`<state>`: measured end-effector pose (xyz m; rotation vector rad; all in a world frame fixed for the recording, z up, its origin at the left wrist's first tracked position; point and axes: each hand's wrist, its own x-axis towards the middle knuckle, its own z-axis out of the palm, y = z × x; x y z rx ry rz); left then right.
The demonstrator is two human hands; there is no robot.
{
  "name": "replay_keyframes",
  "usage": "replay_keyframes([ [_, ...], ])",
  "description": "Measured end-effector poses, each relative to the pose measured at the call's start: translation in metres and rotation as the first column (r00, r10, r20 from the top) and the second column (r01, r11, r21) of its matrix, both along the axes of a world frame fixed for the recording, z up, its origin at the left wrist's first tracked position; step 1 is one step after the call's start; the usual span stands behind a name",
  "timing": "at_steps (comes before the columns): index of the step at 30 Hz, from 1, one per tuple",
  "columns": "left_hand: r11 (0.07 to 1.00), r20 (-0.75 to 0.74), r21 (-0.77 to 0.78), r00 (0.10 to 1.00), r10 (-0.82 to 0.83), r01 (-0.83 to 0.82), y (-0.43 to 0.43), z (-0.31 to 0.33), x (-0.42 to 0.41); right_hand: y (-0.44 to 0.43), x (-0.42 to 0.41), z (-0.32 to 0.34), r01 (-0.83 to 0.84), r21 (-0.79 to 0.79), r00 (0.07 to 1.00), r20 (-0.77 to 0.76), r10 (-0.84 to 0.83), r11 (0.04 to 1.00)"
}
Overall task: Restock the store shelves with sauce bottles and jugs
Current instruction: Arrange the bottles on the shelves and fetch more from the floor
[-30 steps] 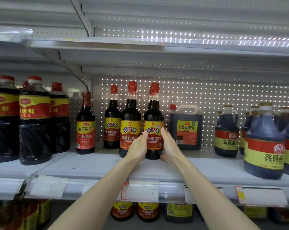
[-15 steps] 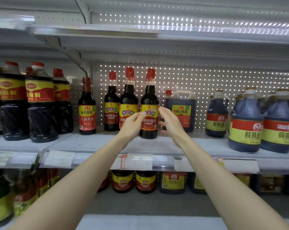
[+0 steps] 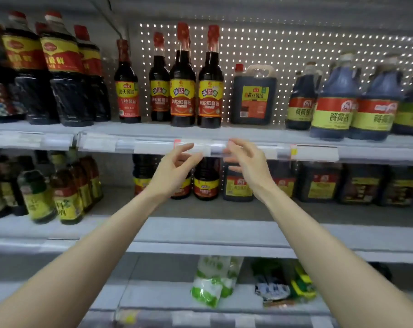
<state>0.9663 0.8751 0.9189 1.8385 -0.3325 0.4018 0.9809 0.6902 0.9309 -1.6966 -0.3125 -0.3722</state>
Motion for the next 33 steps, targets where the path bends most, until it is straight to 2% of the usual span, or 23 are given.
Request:
replay_keyframes([
  [6,0.997,-0.164,-0.072,0.986,0.029,-0.042,0.006,-0.095,-0.035,0.013,-0.027,-0.099,-0.038,0.042,0.982,-0.182,0.045,0.998],
  [13,0.988,-0.434,-0.092,0.898,0.069,-0.120,0.033,-0.221,-0.055,0.035,-0.036,-0.225,-0.040,0.053,0.904,-0.423,0.059,0.998],
  [23,0.982,-0.736,-0.100,0.676,0.033,-0.158,0.057,-0.416,-0.075,0.061,-0.052,-0.433,0.004,0.027,0.734,-0.679,0.015,1.000],
  [27,0.984,-0.822,-0.104,0.569,-0.003,-0.144,0.057,-0.507,-0.082,0.054,-0.067,-0.521,0.051,-0.012,0.647,-0.762,-0.042,0.999],
  [33,0.981,-0.898,-0.083,0.439,0.002,-0.174,0.046,-0.637,-0.092,0.039,-0.088,-0.640,0.034,-0.082,0.528,-0.844,-0.088,0.996],
])
